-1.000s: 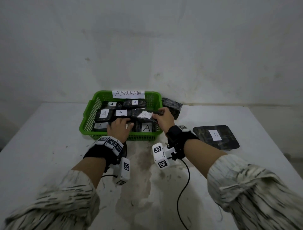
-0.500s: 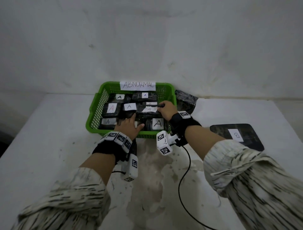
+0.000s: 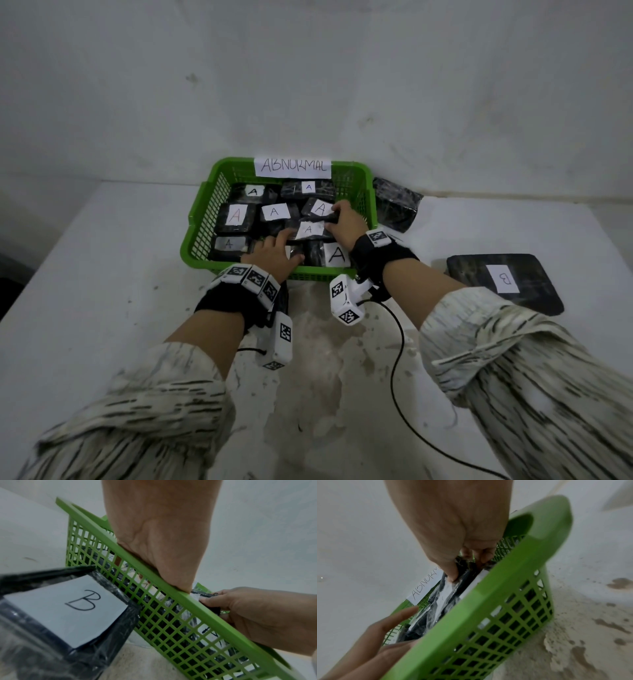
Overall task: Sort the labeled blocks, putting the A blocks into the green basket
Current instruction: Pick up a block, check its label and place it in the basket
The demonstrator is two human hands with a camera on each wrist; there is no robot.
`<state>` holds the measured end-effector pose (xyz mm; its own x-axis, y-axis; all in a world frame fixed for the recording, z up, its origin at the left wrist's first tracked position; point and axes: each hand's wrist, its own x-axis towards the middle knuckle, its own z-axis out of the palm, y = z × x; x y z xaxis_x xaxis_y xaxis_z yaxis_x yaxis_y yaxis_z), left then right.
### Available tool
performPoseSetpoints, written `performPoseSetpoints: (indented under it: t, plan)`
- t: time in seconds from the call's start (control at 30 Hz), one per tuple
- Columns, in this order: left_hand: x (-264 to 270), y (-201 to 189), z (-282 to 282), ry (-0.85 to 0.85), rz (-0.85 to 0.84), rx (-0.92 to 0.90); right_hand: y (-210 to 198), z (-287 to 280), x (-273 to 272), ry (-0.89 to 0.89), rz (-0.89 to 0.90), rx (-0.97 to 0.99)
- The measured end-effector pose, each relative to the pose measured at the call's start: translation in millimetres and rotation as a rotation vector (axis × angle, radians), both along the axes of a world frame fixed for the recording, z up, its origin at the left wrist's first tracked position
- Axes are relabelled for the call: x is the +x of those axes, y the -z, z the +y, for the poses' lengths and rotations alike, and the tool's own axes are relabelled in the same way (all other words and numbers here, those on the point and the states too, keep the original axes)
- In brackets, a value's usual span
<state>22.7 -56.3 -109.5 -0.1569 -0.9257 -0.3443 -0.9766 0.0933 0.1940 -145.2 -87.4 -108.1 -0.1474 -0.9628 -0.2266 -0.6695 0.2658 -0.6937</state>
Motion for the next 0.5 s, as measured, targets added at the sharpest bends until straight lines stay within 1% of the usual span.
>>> performPoseSetpoints:
  t: [0.1,0.2,0.23,0.33,0.5]
  plan:
    - [-0.6,-0.4,-1.2,0.022,-0.026,0.010,0.5,0.9,1.7,0.021,0.059,0.023]
    - [-1.5,-2.3,-1.7,0.034,-0.061,0.051,0.6,1.0,3.8,0.048,0.176,0.042]
    - [-1.6,-2.9,-2.2,0.036,-0.073,0.070,0.9,0.8,3.9,0.050,0.185,0.040]
    - [-2.4,-4.0,-3.5,0.037,-0.106,0.100,-2.1,0.8,2.2,0.048,0.127,0.015]
    - [-3.2,-5.4,-5.6,0.027,-0.133,0.141,-5.9,3.3,1.4,-0.063,0.219,0.029]
